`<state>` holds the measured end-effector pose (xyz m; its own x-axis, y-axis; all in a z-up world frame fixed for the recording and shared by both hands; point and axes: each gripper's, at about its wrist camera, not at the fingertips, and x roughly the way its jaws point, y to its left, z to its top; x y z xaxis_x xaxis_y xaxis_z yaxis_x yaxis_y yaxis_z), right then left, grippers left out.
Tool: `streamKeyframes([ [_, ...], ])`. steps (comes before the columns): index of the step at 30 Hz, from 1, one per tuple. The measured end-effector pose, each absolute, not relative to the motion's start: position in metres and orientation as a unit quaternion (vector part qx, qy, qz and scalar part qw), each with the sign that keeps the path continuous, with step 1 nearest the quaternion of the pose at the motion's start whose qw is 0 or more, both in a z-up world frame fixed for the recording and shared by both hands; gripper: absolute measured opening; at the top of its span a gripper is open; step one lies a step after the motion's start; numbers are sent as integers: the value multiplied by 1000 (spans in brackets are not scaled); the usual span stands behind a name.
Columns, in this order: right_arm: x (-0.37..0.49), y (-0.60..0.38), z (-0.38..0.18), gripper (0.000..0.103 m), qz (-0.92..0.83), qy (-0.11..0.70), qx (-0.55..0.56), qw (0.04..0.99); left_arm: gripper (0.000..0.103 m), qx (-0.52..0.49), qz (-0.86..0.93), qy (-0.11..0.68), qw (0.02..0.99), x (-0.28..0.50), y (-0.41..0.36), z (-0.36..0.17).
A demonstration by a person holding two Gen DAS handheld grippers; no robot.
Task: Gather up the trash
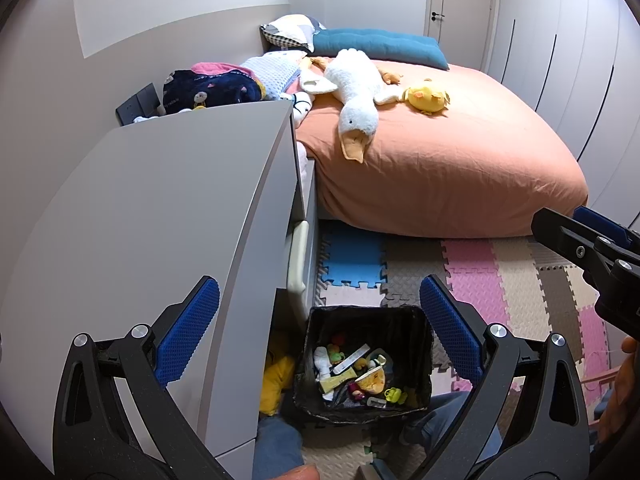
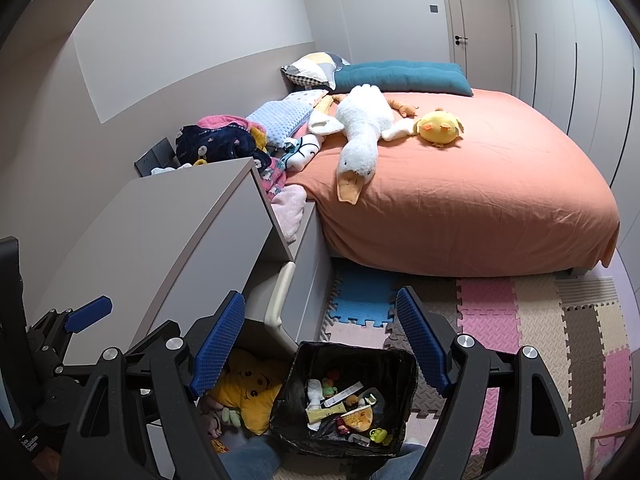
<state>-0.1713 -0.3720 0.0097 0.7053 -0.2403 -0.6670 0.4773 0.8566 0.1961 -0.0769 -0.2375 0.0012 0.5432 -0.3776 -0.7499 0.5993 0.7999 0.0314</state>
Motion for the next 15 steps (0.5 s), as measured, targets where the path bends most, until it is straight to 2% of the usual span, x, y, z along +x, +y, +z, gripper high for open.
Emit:
streamKeyframes([
  [15, -172, -371, 9, 79, -198, 329, 179, 906, 97, 147, -286, 390, 863, -77, -240, 0],
])
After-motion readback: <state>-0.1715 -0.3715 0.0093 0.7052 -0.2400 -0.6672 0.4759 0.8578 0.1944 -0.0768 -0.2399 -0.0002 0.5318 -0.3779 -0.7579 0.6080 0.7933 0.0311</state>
